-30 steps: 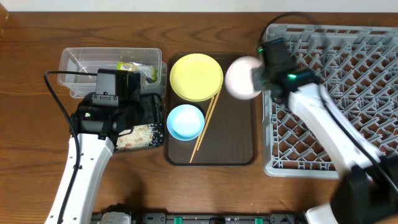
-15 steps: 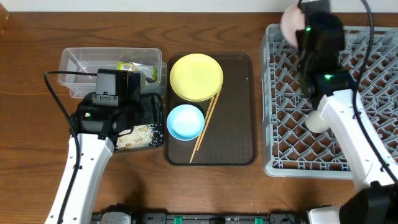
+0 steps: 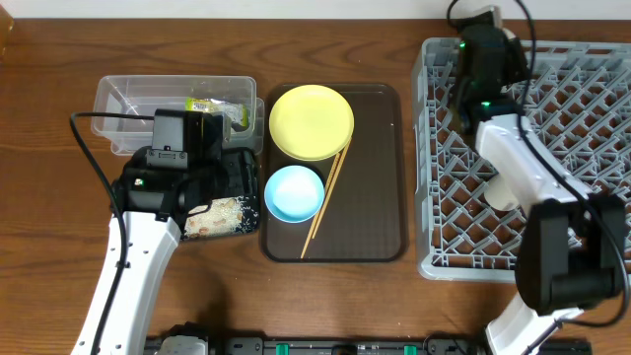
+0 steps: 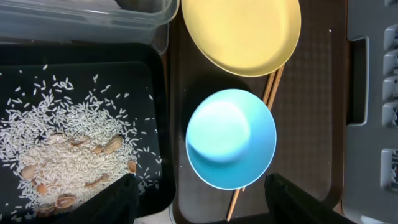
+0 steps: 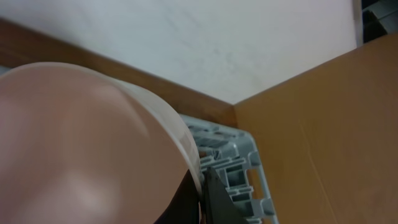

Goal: Sort waste into correct bins and load items into the dishwasher rack
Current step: 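Set the pink bowl upside down in the rack's back corner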

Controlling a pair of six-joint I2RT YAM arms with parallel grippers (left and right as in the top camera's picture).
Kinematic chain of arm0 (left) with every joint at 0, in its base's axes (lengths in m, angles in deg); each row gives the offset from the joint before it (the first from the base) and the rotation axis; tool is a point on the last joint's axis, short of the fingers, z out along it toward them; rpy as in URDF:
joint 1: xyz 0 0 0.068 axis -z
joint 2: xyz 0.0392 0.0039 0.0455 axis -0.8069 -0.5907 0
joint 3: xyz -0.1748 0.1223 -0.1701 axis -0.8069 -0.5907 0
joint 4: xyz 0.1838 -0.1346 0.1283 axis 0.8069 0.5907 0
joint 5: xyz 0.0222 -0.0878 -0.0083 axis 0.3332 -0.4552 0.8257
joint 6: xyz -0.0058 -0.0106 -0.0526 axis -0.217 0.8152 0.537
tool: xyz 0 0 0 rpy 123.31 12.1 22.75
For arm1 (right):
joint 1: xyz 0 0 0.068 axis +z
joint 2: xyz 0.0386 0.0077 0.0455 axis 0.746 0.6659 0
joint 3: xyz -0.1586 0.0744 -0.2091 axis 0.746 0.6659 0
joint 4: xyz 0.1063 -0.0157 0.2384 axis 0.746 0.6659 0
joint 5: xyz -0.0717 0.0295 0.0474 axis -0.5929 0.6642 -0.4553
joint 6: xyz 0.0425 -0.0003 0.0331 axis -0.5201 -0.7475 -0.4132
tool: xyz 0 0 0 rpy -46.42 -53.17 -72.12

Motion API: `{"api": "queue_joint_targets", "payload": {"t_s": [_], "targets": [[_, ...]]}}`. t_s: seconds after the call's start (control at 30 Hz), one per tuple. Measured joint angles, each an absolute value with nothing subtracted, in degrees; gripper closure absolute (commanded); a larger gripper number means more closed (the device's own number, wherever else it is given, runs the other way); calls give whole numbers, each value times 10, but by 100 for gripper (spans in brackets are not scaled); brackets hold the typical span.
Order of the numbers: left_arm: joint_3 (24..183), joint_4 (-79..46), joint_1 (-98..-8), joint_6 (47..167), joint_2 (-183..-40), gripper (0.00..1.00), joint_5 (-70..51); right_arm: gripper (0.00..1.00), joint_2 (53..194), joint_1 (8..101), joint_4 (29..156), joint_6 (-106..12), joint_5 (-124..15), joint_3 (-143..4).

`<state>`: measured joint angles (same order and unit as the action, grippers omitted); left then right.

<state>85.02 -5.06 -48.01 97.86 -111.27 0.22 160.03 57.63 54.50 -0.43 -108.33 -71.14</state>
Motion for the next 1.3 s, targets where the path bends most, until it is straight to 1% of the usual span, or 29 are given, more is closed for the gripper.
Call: {"api": "queue_joint_targets", "payload": {"t_s": [0.23, 0.4, 0.53, 0.73, 0.8, 0.9, 0.97, 1.07, 1.17, 1.3], "targets": [[850, -51, -480, 979, -1113, 32, 2, 99, 1624, 600, 541, -3, -1110, -712], [850, -50, -480, 979, -1113, 33, 2, 99, 1624, 624, 575, -21, -1124, -713], [850, -50, -480, 979, -1113, 32, 2, 99, 1624, 632, 636, -72, -1132, -718], [850, -51, -480, 979, -1113, 32, 2, 99, 1623, 649, 755, -183, -1142, -722], [850, -50, -480, 979, -1113, 33, 2, 91, 1623, 659, 795, -224, -1138, -721], [850, -50, -480, 979, -1113, 32, 2, 82, 1622, 671, 835, -262, -1127, -720], [850, -49, -480, 979, -1113, 33, 2, 70, 1619, 682, 855, -283, -1110, -717], [850, -42, -480, 979, -1113, 33, 3, 59, 1598, 691, 883, -298, -1064, -714], [850, -25, -480, 979, -1113, 33, 15, 53, 1552, 693, 921, -315, -986, -713], [850, 1, -481, 993, -1113, 33, 66, 52, 1473, 694, 951, -333, -830, -713]]}}
